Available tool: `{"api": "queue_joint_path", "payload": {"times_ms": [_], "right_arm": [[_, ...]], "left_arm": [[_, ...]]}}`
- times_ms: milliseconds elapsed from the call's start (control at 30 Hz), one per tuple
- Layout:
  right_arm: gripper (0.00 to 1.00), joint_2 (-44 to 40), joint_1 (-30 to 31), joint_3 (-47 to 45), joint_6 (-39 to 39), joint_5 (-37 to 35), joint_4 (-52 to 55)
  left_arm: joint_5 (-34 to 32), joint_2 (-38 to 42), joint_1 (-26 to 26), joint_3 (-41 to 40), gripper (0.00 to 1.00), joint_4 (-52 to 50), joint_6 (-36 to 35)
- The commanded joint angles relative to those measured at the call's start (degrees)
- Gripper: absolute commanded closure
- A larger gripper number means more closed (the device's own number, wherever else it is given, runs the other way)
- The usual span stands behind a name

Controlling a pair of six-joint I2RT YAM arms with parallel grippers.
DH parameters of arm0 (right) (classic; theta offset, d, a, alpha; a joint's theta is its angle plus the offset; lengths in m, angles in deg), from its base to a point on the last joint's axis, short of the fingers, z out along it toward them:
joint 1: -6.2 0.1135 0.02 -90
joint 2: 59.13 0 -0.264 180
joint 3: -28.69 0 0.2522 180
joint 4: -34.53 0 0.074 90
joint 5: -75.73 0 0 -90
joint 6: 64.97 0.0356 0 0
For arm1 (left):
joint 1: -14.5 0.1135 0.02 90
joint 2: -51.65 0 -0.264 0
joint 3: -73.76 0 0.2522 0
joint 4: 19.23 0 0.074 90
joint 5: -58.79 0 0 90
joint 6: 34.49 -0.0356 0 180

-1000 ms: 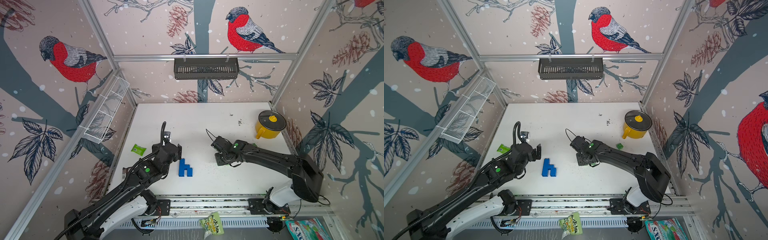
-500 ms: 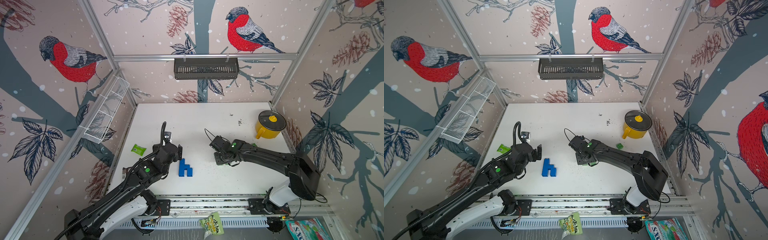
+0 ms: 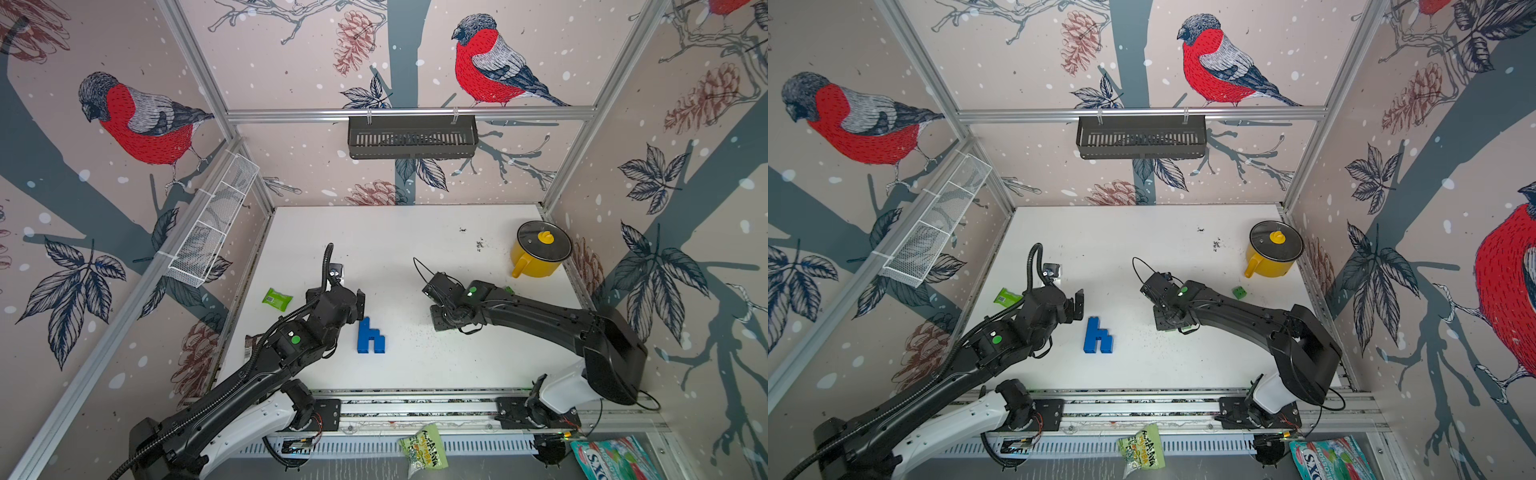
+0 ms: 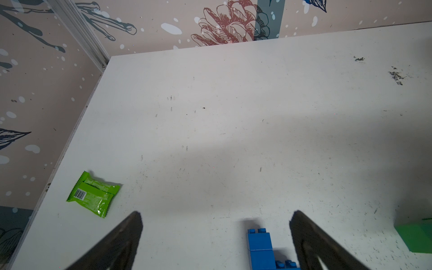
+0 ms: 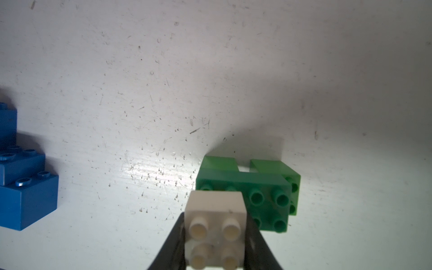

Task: Assemble the letter h with lego
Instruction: Assemble the lego brick with the lego brick.

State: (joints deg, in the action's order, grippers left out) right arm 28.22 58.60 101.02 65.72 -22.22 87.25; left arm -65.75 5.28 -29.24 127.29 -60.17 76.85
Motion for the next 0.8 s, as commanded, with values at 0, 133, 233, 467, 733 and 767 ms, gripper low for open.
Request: {"api": "queue_joint_path", "payload": {"times_ms": [0, 133, 233, 467, 733, 767], "right_arm": [[0.69, -0.3, -0.5, -1.0, 0.3, 1.2, 0.8], [0.70, -0.2, -1.0, -0.7, -0.1, 1.3, 1.4], [0.70, -0.9, -0.7, 0.0, -0.1, 1.4, 2.2], [0.70, -1.6, -0.7, 2.0, -0.9, 0.7, 4.0], [0.70, 0.9, -1.5, 3.2, -3.4, 1.0, 4.8], [0.70, 1.4, -1.6, 3.4, -3.7, 1.1, 4.8]], "left_arm": [[0.1, -0.2, 0.1, 0.0, 0.02, 1.3, -0.1], [0.1, -0.4, 0.0, 0.0, 0.02, 1.3, -0.1], [0.0, -0.5, 0.1, 0.0, 0.02, 1.2, -0.1], [0.0, -0.5, 0.1, 0.0, 0.02, 1.2, -0.1], [0.0, -0.4, 0.1, 0.0, 0.02, 1.2, -0.2], [0.0, -0.4, 0.1, 0.0, 0.02, 1.3, -0.2]]}}
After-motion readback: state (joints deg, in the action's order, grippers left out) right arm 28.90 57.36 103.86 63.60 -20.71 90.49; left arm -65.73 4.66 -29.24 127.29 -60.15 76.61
